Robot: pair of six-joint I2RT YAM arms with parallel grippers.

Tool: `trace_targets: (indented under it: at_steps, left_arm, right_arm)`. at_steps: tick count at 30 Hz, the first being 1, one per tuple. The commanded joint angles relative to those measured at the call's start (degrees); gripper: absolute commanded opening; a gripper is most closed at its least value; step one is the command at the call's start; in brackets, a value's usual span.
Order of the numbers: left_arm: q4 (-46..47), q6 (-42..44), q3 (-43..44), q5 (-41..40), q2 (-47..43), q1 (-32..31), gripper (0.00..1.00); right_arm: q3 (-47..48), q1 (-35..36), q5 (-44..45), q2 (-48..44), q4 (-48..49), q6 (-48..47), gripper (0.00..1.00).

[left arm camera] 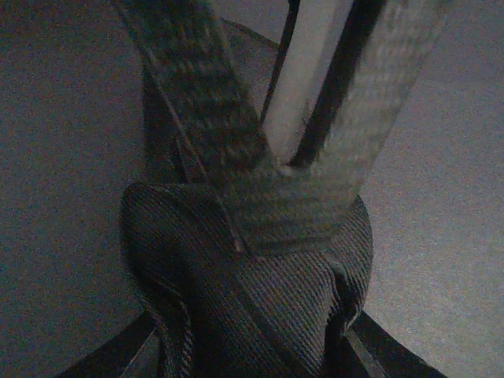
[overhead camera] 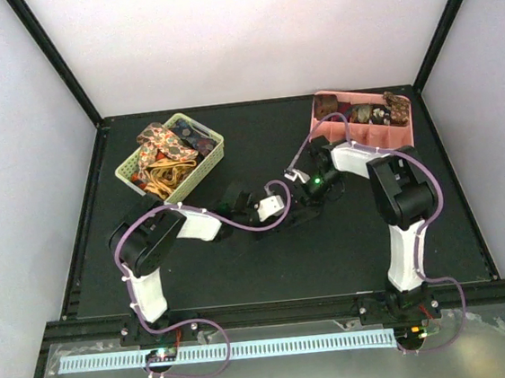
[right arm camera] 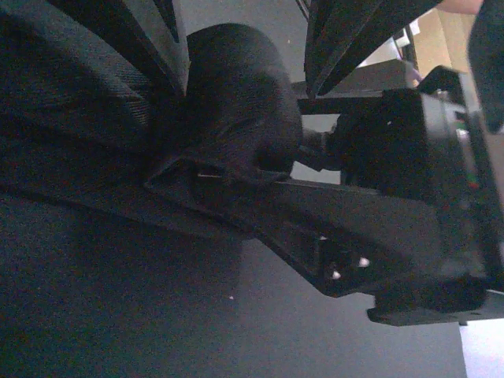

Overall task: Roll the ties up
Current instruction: Roll the tie at the center of the board.

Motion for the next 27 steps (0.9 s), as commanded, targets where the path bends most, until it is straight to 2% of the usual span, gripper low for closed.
trace_targets:
  at_steps: [1,5,10,11,14,17,20,27]
  left_arm:
    - [-4.87,0.81,0.74,-2.49,2.35,-0.45,0.41]
    - [-4.79,0.73,0.84,-2.40,2.38,-0.51,0.41]
    - [-4.70,0.55,0.83,-2.46,2.36,-0.47,0.41]
    - [-4.74,0.53,0.84,-2.48,2.44,-0.45,0.42]
    - [-4.46,0.33,0.80,-2.26,2.38,-0.37,0.47]
    - [-2.66,-0.66,0.35,-0.94,1.30,0.00,0.64]
    - [1.62,-2.27,-0.96,0.70,-0.82,0.87,0.75]
    - [15.83,-5.80,-7.33,3.43,-4.75,1.60,0.88]
  right_arm:
    - [0.44,0.80,-0.37,1.77,1.13,0.07,0.43]
    - [1.09,1.04,0.96,2.83,1.12,-1.15,0.31]
    - [0.85,0.98,1.70,2.68,1.19,-2.47,0.04]
    - [0.88,1.03,1.87,2.67,1.19,-2.60,0.02]
    - [0.88,0.89,3.27,2.70,1.44,-2.77,0.02]
    - [0.48,0.87,4.38,3.03,1.34,-2.86,0.02]
    - [-0.18,0.57,5.31,3.36,1.11,-2.98,0.02]
    - [-1.41,-0.98,9.32,3.64,1.46,-2.94,0.01]
